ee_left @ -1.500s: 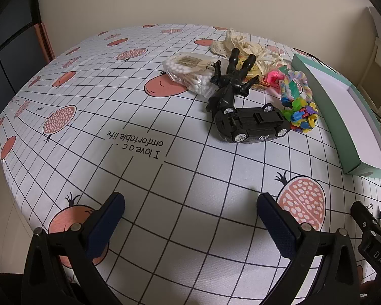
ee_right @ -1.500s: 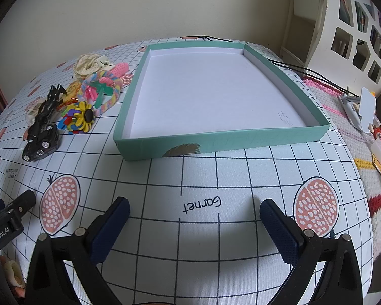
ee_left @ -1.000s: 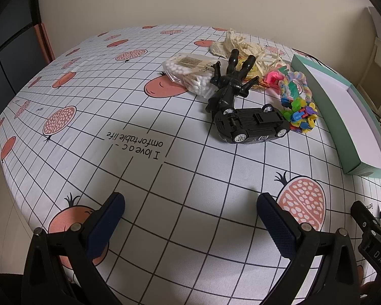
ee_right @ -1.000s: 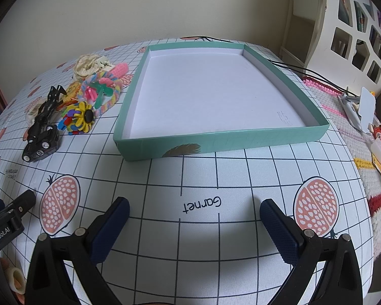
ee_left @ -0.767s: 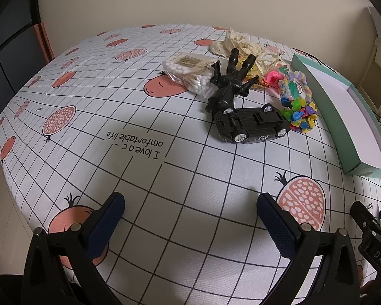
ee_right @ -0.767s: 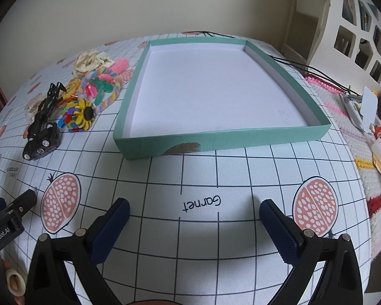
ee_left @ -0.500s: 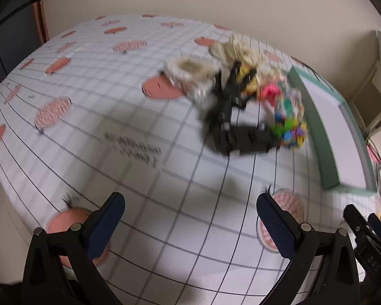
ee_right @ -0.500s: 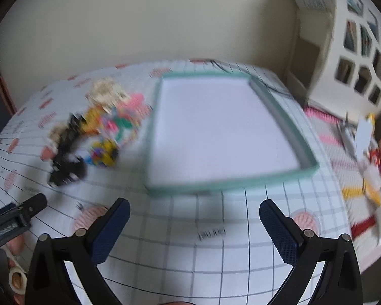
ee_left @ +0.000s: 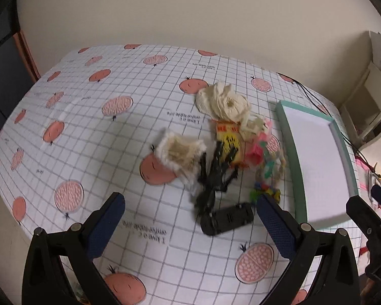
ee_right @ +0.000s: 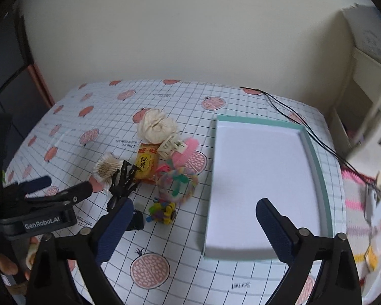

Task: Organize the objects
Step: 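Grasp the black robot figure with the left tool while the right tool grasps the colourful block toy, then carry both toys into the white tray and open both tools to release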

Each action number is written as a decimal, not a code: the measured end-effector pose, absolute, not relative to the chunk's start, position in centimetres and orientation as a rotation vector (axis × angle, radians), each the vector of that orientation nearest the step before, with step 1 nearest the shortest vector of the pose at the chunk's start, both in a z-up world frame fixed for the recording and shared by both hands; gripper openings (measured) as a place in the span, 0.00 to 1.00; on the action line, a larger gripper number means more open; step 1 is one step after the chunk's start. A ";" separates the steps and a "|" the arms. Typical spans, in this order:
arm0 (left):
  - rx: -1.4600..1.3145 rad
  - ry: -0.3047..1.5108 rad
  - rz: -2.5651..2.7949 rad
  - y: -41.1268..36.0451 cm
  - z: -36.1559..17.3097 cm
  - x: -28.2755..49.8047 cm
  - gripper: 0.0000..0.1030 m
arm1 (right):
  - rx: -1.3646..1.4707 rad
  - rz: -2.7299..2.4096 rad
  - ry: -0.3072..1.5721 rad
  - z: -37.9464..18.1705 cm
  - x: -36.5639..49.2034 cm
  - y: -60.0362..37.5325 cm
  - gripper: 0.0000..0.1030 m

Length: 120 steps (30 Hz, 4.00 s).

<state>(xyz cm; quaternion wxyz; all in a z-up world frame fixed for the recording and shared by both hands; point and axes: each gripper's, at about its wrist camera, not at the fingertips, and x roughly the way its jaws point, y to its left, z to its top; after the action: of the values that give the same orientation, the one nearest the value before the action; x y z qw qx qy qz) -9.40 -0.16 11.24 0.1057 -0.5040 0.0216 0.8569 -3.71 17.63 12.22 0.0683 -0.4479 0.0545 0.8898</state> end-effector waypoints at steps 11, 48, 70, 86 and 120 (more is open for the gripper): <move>-1.658 0.036 2.459 0.0 7.5 -14.4 0.90 | -1.593 2.636 0.217 7.7 -9.0 17.9 0.66; -1.791 -0.062 2.280 3.5 2.0 -14.2 0.52 | -1.890 2.512 0.264 0.3 -10.8 14.7 0.48; -1.656 -0.083 2.354 2.6 4.5 -12.7 0.38 | -1.724 2.638 0.399 4.5 -9.3 16.2 0.43; -1.397 -0.118 2.323 8.7 7.7 -11.8 0.38 | -1.327 2.529 0.370 6.8 -7.3 27.2 0.42; -1.359 0.018 2.161 24.2 1.2 -17.3 0.38 | -1.141 2.432 0.576 0.9 -9.9 40.1 0.42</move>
<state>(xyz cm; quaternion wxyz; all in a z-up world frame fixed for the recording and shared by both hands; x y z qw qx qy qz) -17.29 24.24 1.18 0.2902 -0.5094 0.0069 0.8101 -9.93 40.09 0.89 0.1955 -0.4073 0.2057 0.8681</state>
